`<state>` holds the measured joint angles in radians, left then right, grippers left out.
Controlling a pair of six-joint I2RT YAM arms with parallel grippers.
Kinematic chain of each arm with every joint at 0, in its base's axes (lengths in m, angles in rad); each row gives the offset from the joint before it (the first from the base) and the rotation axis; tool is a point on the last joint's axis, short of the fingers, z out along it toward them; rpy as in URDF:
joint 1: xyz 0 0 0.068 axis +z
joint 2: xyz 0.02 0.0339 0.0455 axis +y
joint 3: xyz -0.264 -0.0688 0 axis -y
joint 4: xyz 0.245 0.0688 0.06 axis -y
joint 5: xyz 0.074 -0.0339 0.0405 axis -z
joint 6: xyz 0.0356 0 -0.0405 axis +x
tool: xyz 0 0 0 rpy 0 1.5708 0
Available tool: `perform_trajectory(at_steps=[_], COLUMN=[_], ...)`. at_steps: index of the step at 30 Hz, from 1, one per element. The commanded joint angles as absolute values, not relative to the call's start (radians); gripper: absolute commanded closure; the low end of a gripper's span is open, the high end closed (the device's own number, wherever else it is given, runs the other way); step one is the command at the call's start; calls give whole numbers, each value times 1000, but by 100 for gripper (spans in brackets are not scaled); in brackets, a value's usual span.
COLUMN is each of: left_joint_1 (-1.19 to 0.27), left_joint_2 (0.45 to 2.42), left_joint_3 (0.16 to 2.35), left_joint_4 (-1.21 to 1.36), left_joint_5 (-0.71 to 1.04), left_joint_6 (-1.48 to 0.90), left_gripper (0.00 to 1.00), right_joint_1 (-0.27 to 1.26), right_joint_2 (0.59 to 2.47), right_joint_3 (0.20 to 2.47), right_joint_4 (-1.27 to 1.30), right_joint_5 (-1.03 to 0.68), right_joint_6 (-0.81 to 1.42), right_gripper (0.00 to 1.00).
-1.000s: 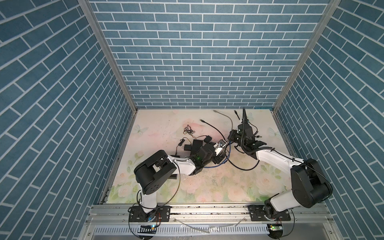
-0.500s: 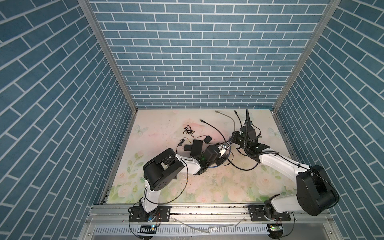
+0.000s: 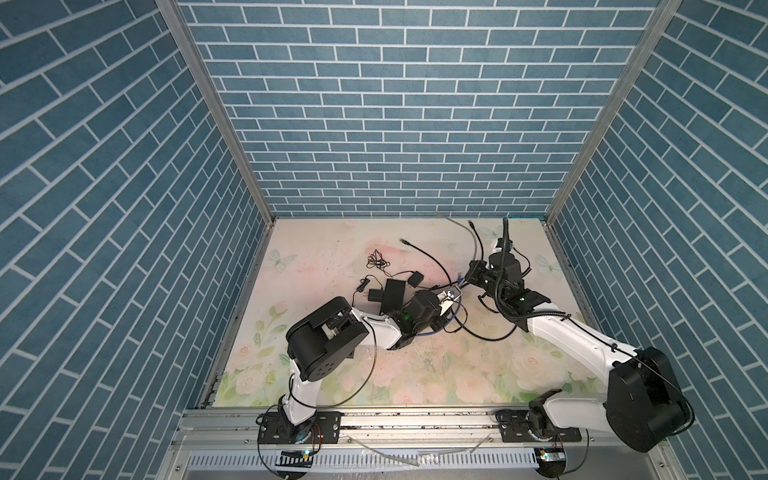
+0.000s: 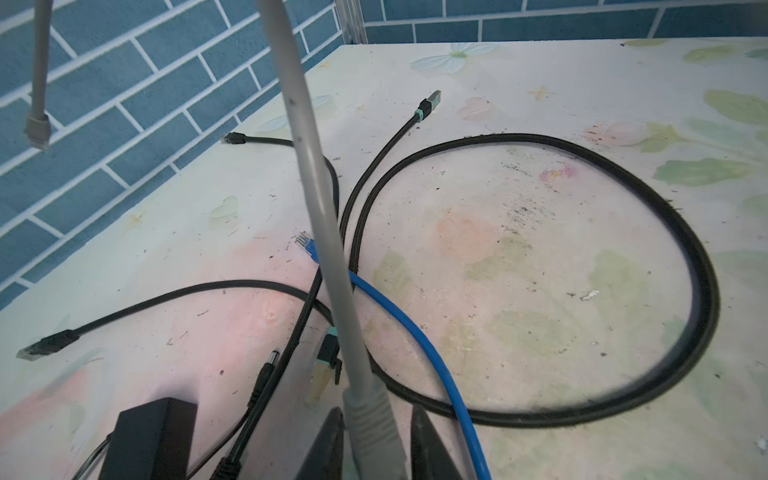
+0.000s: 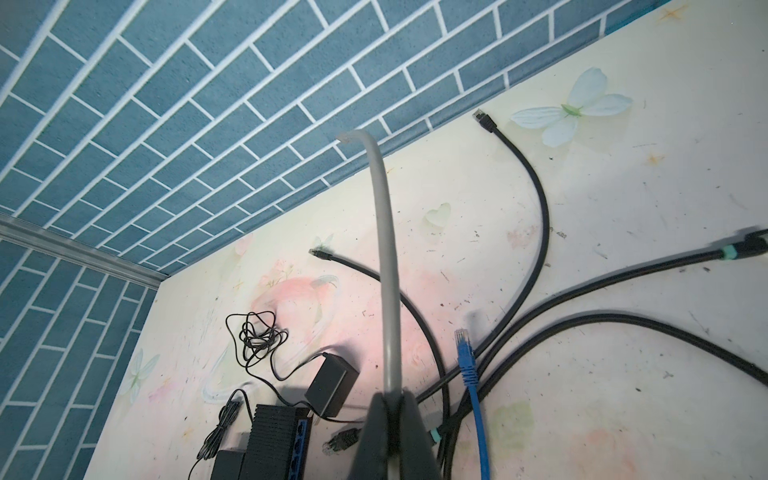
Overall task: Insert the plug into the switch port
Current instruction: 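Grasp the gray cable near its plug with the left gripper while the right holds it, then bring the right gripper to the gray plug held by the left gripper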
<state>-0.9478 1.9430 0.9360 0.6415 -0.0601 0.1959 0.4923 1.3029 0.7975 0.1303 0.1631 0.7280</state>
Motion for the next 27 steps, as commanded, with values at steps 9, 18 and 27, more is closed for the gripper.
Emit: perform_trajectory(at_steps=[9,18,27], left_joint_1=[-930,-913,-876], left_joint_2=[1826,1623,1450], left_joint_3=[819,702,635], left_joint_4=[661,463,249], left_joint_5=[-14,140,225], left_joint_6=[312,466,536], left_gripper=[84,92,98], right_joint_1=[489,489,489], right_joint_2=[1229,1138,1042], right_joint_3=[731,679,597], right_joint_4=[40,-47,-16], right_joint_5=[184,13,-265], right_joint_6=[673,490,129], right_gripper=[100,66,67])
